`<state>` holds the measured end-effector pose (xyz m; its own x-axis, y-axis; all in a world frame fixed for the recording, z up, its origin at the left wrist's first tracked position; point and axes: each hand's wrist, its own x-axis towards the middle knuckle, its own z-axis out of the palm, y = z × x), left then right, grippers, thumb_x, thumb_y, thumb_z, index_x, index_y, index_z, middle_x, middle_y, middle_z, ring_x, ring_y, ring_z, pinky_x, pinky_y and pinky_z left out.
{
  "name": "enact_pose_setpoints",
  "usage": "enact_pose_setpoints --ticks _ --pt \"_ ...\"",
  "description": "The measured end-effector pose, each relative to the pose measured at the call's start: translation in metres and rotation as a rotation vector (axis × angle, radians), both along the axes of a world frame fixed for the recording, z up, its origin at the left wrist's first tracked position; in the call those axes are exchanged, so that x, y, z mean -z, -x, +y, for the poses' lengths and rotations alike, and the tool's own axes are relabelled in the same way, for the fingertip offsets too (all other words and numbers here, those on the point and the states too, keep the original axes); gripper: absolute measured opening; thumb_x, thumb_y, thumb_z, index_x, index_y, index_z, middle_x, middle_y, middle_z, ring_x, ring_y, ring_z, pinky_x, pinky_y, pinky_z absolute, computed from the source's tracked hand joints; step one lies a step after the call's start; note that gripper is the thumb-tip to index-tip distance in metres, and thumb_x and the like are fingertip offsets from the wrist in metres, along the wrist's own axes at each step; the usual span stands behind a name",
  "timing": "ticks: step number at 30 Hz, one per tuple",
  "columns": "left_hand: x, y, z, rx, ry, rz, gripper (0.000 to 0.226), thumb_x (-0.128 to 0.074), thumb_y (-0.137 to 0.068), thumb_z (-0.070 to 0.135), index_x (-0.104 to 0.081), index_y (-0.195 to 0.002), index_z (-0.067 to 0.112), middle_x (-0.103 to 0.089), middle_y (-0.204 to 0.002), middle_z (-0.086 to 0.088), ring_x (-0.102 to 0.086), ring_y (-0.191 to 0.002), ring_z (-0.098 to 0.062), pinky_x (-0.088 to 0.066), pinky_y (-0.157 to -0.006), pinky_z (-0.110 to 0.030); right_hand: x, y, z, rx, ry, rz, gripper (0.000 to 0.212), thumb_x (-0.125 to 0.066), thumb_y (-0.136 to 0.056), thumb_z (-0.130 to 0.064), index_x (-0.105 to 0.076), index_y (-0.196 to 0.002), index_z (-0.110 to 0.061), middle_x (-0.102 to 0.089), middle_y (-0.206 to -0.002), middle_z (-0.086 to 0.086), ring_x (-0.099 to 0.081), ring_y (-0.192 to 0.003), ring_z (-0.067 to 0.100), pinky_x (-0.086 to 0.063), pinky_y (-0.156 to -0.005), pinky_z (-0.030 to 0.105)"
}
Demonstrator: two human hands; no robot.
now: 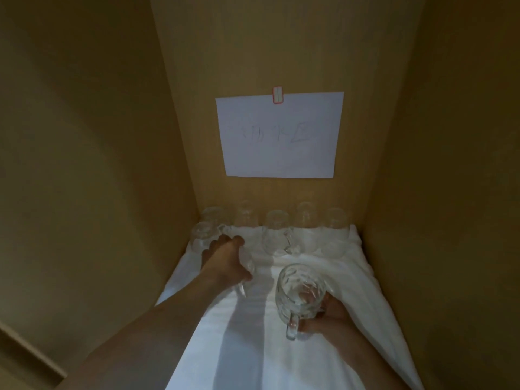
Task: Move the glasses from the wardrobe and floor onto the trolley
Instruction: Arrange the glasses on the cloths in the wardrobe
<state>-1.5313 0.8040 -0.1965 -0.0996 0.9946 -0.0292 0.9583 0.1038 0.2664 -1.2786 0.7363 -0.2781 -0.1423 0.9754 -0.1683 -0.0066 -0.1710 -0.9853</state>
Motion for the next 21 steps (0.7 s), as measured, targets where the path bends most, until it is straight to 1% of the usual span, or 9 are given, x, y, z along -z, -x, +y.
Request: enact_pose_setpoints --ticks 2,4,6,8,11,14,16,18,21 --pt "0.003 -0.001 0.006 0.026 0.027 0.001 0.094 -0.085 -0.066 0.05 -0.038 -0.146 0.036 -0.042 -0.145 0.0 -0.042 -0.133 -0.027 -0.038 -0.107 -0.042 0.003 0.0 0.0 0.021 0.005 -0.006 0.068 -0.088 -0.049 0.022 -0.069 -0.11 -0.001 -0.077 -0.099 0.015 -0.073 -0.087 0.022 -0.059 -0.071 0.035" --pt "0.001 -0.001 0.014 0.052 0.071 -0.041 0.095 -0.084 -0.07 0.048 -0.035 -0.151 0.035 -0.04 -0.15 0.0 -0.041 -0.136 -0.028 -0.038 -0.109 -0.041 0.004 -0.001 -0.001 0.013 0.009 -0.013 0.066 -0.089 -0.052 0.018 -0.07 -0.111 -0.005 -0.078 -0.096 0.008 -0.075 -0.084 0.016 -0.057 -0.066 0.027" --pt "-0.007 0.001 0.024 0.058 0.113 -0.119 0.096 -0.086 -0.071 0.037 -0.037 -0.153 0.03 -0.041 -0.153 -0.002 -0.043 -0.138 -0.027 -0.043 -0.109 -0.039 0.006 -0.001 -0.001 0.02 0.02 -0.033 0.066 -0.09 -0.052 0.016 -0.07 -0.111 -0.007 -0.079 -0.095 0.004 -0.075 -0.084 0.013 -0.056 -0.065 0.022" --pt "-0.016 0.004 0.034 0.094 0.137 -0.206 0.094 -0.086 -0.069 0.02 -0.042 -0.152 0.026 -0.046 -0.151 -0.005 -0.048 -0.134 -0.025 -0.049 -0.104 -0.035 0.008 0.0 0.0 0.03 0.019 -0.053 0.069 -0.092 -0.049 0.015 -0.07 -0.111 -0.008 -0.079 -0.097 0.005 -0.075 -0.086 0.014 -0.056 -0.067 0.024" --pt "-0.019 0.008 0.04 0.173 0.221 -0.228 0.085 -0.086 -0.068 0.004 -0.053 -0.145 0.022 -0.053 -0.144 -0.007 -0.056 -0.126 -0.024 -0.054 -0.098 -0.033 0.008 0.003 0.002 0.042 0.023 -0.065 0.074 -0.095 -0.04 0.012 -0.072 -0.107 -0.008 -0.079 -0.094 0.007 -0.075 -0.083 0.014 -0.056 -0.062 0.024" --pt "-0.015 0.013 0.044 0.177 0.202 -0.186 0.077 -0.09 -0.069 0.008 -0.06 -0.138 0.025 -0.055 -0.143 -0.003 -0.058 -0.123 -0.02 -0.053 -0.093 -0.027 0.002 0.008 0.009 0.048 0.005 -0.082 0.074 -0.098 -0.035 -0.005 -0.074 -0.105 -0.011 -0.079 -0.098 0.006 -0.075 -0.089 0.017 -0.057 -0.069 0.026" --pt "-0.014 0.012 0.047 0.175 0.168 -0.169 0.074 -0.091 -0.068 0.01 -0.063 -0.135 0.027 -0.058 -0.141 -0.002 -0.059 -0.12 -0.019 -0.054 -0.093 -0.027 -0.005 0.011 0.014 0.06 -0.004 -0.094 0.08 -0.099 -0.031 -0.019 -0.074 -0.107 -0.014 -0.078 -0.101 0.003 -0.075 -0.092 0.016 -0.057 -0.071 0.025" --pt "-0.015 0.009 0.05 0.175 0.146 -0.138 0.075 -0.091 -0.067 0.012 -0.063 -0.135 0.027 -0.058 -0.14 -0.002 -0.059 -0.121 -0.02 -0.054 -0.094 -0.029 -0.013 0.011 0.021 0.094 -0.014 -0.105 0.087 -0.1 -0.028 -0.025 -0.072 -0.109 -0.019 -0.078 -0.103 -0.003 -0.074 -0.093 0.012 -0.058 -0.071 0.023" --pt "-0.014 0.006 0.054 0.132 0.12 -0.15 0.074 -0.088 -0.069 0.015 -0.061 -0.137 0.028 -0.057 -0.141 0.0 -0.059 -0.122 -0.02 -0.054 -0.093 -0.028 -0.028 0.007 0.035 0.13 -0.097 -0.208 0.088 -0.102 -0.029 -0.025 -0.069 -0.111 -0.023 -0.074 -0.108 -0.004 -0.071 -0.098 0.014 -0.059 -0.078 0.03"
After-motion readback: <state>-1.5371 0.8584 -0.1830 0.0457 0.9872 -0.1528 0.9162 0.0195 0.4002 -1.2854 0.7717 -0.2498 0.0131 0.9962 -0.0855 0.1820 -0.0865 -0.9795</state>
